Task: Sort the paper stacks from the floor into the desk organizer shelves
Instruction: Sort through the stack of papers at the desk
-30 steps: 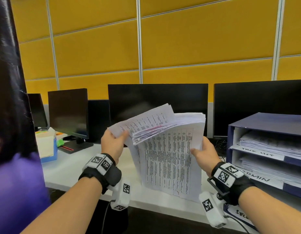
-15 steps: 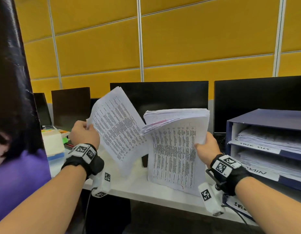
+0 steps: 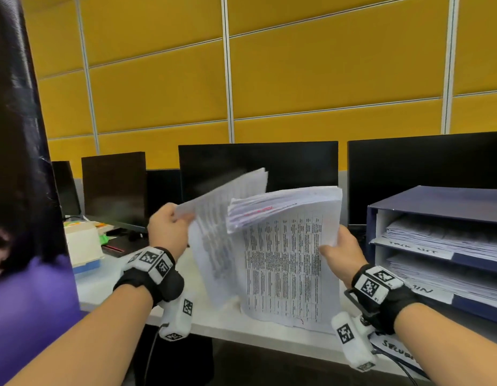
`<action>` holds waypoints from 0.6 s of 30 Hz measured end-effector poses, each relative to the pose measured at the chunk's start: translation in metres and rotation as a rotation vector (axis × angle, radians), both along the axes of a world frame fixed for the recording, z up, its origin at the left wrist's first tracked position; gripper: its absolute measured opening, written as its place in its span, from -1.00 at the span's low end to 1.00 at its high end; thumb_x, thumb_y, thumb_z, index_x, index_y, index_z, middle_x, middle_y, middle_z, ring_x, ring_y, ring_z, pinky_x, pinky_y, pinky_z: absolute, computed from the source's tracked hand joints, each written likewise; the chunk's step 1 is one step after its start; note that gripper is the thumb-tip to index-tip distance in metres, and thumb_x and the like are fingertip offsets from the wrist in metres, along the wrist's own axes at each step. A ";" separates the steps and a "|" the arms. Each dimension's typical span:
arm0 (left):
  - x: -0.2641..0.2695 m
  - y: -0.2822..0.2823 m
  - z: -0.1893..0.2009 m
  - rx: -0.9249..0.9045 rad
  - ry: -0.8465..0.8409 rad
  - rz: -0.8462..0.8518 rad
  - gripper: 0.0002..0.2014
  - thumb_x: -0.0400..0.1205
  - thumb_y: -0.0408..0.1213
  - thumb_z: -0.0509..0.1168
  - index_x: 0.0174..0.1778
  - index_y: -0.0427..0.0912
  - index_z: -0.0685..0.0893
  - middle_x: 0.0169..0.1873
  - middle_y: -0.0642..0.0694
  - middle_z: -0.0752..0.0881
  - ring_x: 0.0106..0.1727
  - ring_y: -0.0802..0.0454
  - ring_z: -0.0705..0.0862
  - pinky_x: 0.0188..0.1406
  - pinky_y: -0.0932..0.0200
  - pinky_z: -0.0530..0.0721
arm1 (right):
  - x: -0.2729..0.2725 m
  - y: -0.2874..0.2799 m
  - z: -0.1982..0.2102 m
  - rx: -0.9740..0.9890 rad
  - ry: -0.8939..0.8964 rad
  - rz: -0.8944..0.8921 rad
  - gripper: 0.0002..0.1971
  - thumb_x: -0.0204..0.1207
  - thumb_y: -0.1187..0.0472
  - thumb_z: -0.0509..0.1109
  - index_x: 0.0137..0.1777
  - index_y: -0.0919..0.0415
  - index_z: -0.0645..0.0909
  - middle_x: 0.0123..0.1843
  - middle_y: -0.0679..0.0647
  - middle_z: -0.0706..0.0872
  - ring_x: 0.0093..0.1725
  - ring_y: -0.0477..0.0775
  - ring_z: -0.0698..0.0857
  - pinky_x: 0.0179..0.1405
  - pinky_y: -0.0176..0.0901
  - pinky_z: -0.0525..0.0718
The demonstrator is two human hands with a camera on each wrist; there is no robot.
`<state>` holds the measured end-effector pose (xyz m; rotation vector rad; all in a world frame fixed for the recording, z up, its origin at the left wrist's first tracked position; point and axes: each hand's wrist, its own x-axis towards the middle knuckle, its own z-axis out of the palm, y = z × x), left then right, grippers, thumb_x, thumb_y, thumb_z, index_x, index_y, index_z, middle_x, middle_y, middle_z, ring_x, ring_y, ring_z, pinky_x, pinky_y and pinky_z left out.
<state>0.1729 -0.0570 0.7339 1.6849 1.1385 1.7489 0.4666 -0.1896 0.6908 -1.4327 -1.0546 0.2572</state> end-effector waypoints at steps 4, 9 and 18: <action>0.038 -0.007 -0.003 -0.054 0.038 -0.302 -0.86 0.61 -0.30 0.39 -0.12 0.08 0.72 -0.09 -0.04 0.81 -0.04 -0.04 0.78 0.01 -0.14 0.77 | 0.000 0.005 -0.001 0.037 -0.012 0.017 -0.57 0.49 0.54 0.29 0.32 0.21 0.50 0.14 0.09 0.69 0.15 0.07 0.66 0.13 -0.06 0.61; 0.062 -0.003 -0.014 -0.175 0.079 -0.452 -0.84 0.73 -0.26 0.20 0.11 -0.03 0.68 0.04 -0.07 0.79 0.09 -0.06 0.77 0.18 -0.21 0.72 | 0.004 0.009 -0.001 0.032 -0.014 0.033 -0.62 0.51 0.52 0.32 0.27 0.20 0.50 0.07 0.02 0.68 0.10 0.03 0.66 0.09 -0.15 0.57; 0.066 -0.001 -0.048 -0.226 0.335 -0.657 -0.31 0.45 -0.15 0.48 0.50 0.10 0.39 0.31 0.05 0.65 0.32 0.08 0.64 0.34 -0.11 0.63 | 0.005 0.022 -0.001 0.020 0.061 -0.035 -0.61 0.51 0.50 0.28 0.32 0.25 0.51 0.07 0.07 0.66 0.10 0.09 0.63 0.09 -0.06 0.60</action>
